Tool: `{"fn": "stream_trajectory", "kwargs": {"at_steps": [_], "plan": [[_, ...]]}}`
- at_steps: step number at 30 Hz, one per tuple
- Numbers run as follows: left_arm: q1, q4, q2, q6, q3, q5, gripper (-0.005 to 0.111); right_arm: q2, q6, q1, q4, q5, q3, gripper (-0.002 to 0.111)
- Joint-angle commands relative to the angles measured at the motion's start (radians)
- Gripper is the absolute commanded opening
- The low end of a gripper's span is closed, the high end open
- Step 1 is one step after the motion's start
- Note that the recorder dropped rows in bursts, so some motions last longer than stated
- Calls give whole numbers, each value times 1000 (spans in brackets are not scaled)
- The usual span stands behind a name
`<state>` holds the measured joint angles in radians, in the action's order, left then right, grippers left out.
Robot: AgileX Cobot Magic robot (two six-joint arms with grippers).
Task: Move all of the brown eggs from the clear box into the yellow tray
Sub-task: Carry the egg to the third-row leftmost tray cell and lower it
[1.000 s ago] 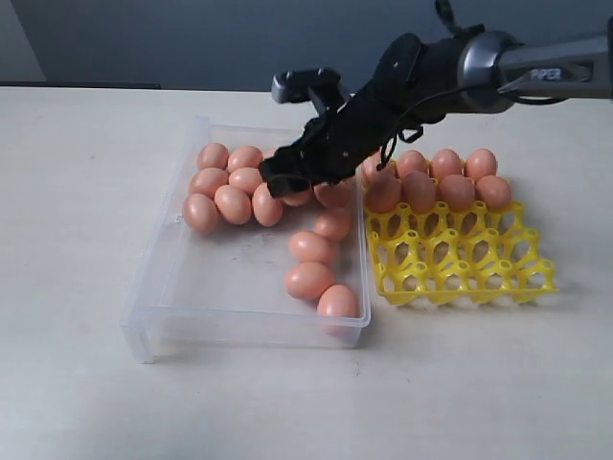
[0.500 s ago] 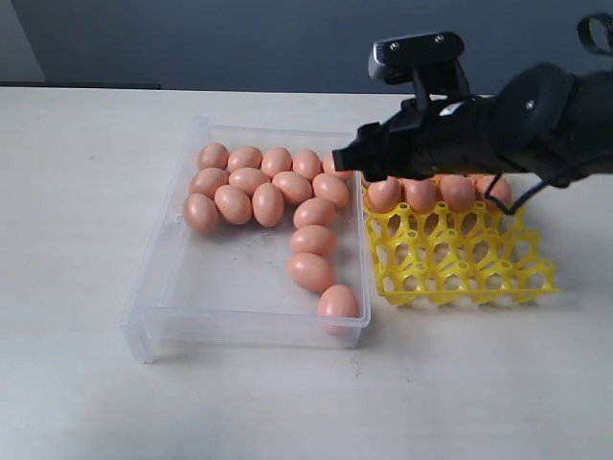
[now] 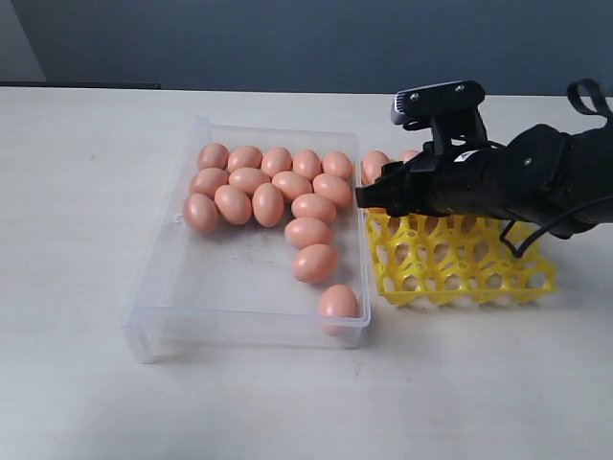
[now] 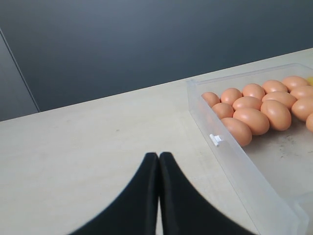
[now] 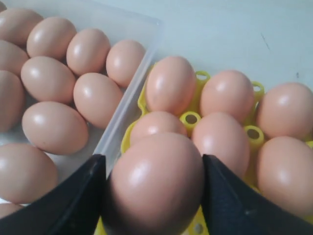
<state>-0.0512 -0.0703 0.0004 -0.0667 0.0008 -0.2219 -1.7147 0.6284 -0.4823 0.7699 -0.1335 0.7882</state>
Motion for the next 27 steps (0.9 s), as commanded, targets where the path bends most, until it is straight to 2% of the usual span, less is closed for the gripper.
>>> {"fn": "stream_trajectory", "kwargs": {"at_steps": [1,3,7,10,18,27], "plan": [[0,0,0,3,-1,15,0,-22,-3,4,-1,26,-5,4],[0,0,0,3,-1,15,0,-22,-3,4,-1,33,-5,12],[0,0,0,3,-1,15,0,-22,-3,4,-1,33,-5,35],[0,0,0,3,-1,15,0,-22,-3,4,-1,36,-5,45],[0,0,0,3,-1,15,0,-22,-3,4,-1,58,-5,61],[0,0,0,3,-1,15,0,-9,-3,4,-10,133,75,61]]}}
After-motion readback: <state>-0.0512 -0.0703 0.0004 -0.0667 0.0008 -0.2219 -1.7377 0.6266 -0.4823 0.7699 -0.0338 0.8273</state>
